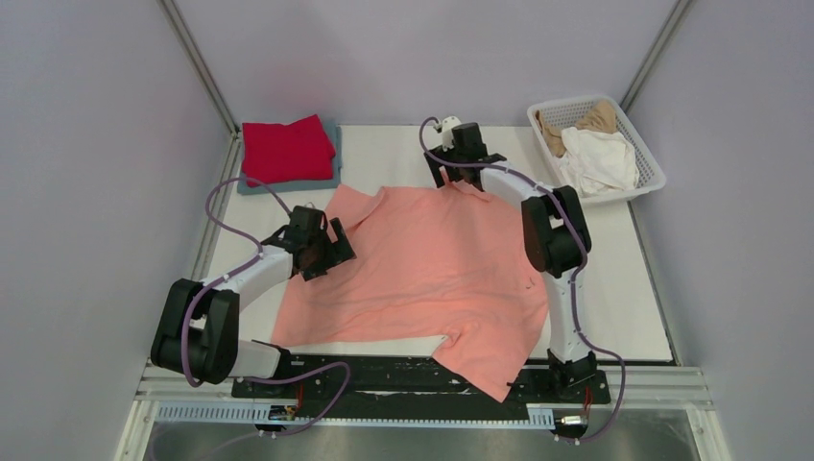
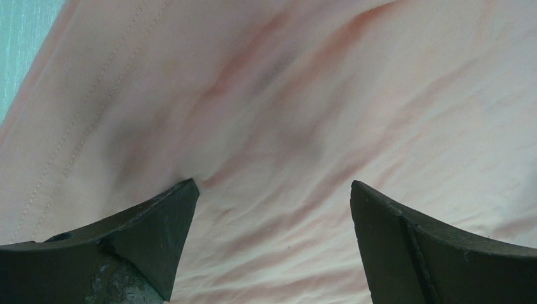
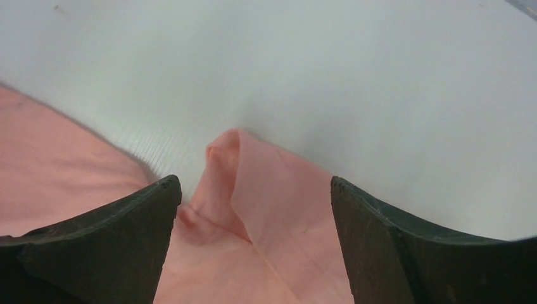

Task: Fold and stack the t-shirts
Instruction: Flatten out the tshirt

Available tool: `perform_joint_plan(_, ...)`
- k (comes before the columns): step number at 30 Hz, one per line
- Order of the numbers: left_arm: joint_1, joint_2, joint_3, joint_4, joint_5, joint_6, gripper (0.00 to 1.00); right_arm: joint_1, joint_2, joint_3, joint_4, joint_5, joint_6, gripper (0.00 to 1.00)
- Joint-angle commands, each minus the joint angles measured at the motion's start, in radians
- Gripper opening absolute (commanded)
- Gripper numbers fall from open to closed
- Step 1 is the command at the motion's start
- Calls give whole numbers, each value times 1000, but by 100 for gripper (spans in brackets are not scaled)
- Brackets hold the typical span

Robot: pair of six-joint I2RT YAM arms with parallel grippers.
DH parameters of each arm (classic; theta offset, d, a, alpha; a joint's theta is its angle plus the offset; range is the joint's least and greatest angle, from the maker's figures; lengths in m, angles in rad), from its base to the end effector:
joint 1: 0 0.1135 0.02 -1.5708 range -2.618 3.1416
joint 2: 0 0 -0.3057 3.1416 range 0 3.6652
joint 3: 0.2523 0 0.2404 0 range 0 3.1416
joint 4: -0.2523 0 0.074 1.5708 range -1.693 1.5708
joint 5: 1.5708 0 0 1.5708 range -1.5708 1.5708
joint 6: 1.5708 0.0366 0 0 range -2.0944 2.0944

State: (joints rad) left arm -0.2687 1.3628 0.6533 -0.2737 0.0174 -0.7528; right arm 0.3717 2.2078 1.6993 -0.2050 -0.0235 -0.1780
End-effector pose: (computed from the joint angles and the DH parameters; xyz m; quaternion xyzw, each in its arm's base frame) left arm 0.2253 -0.0627 0.2144 -0.2270 0.9298 -0.1488 0.2486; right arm 0.4823 0.1889 0.2259 -0.2515 0.8740 0.0508 0.4126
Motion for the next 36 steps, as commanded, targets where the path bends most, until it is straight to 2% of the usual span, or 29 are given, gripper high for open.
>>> perform_joint_plan(1,0,31,-38,-28,-33,24,100,6,81,103,2,185,4,89)
perform_joint_plan(8,0,31,-39,-28,-36,26,100,23,121,126,-34,242,-59,79)
perform_joint_plan(14,0,37,-39,-24,-32,25,100,24,124,120,-36,383,-52,75)
perform_joint_plan(20,-1,46,-37,-24,-33,26,100,25,101,107,-35,377,-73,70)
perform_joint_plan(22,0,46,-35,-27,-34,26,100,26,81,87,-38,364,-98,65)
perform_joint_plan(28,0,47,-31,-31,-37,24,100,26,53,21,-39,439,-166,64)
perform_joint_plan(36,0,55,-24,-38,-39,23,100,30,1,5,-41,375,-116,63)
